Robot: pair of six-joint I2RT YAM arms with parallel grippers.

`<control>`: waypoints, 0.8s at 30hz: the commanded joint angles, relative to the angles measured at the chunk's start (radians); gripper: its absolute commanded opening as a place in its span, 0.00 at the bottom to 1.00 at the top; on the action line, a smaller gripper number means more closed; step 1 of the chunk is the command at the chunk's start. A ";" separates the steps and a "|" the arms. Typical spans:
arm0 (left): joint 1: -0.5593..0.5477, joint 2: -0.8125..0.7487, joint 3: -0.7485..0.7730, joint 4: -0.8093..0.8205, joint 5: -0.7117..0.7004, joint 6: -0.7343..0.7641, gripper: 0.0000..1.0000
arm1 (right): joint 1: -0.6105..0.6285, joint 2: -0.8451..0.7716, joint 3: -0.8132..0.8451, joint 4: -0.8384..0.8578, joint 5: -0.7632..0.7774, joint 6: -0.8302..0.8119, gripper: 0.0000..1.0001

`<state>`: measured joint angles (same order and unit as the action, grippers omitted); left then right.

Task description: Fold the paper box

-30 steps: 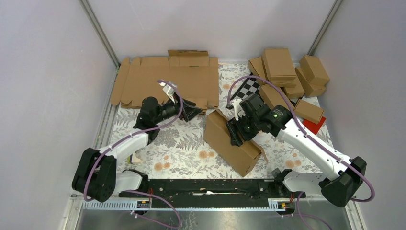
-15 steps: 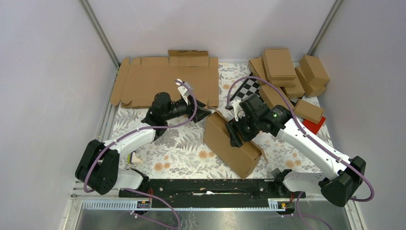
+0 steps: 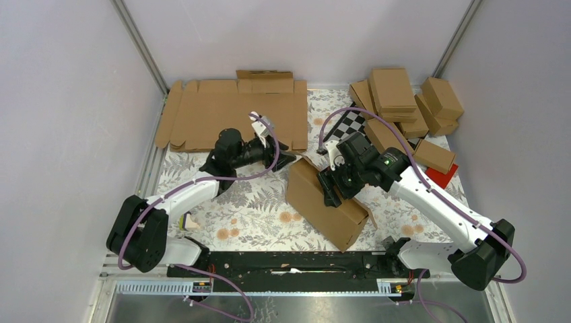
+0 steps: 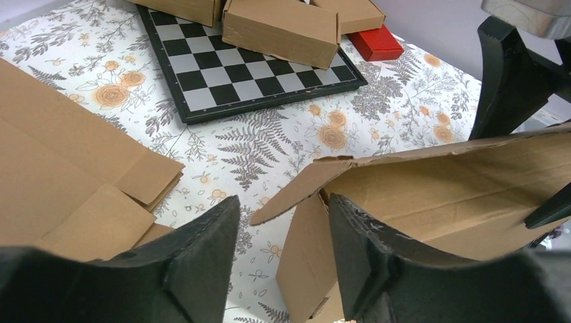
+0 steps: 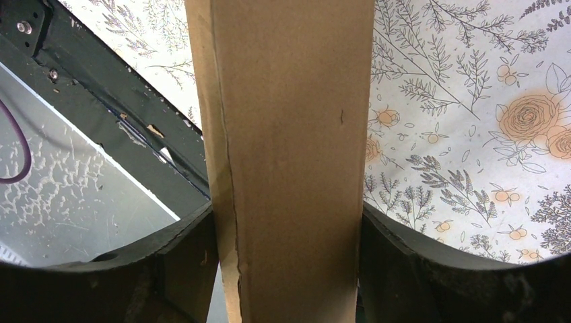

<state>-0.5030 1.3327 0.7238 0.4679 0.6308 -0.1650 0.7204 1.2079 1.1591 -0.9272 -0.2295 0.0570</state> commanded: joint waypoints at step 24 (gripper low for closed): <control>-0.091 -0.105 0.058 -0.107 -0.211 -0.034 0.00 | 0.006 0.006 0.071 0.014 0.165 0.019 0.98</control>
<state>-0.5819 1.2583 0.7715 0.3420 0.4545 -0.1852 0.7204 1.2297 1.2015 -0.9302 -0.0856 0.0692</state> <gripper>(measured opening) 0.010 0.966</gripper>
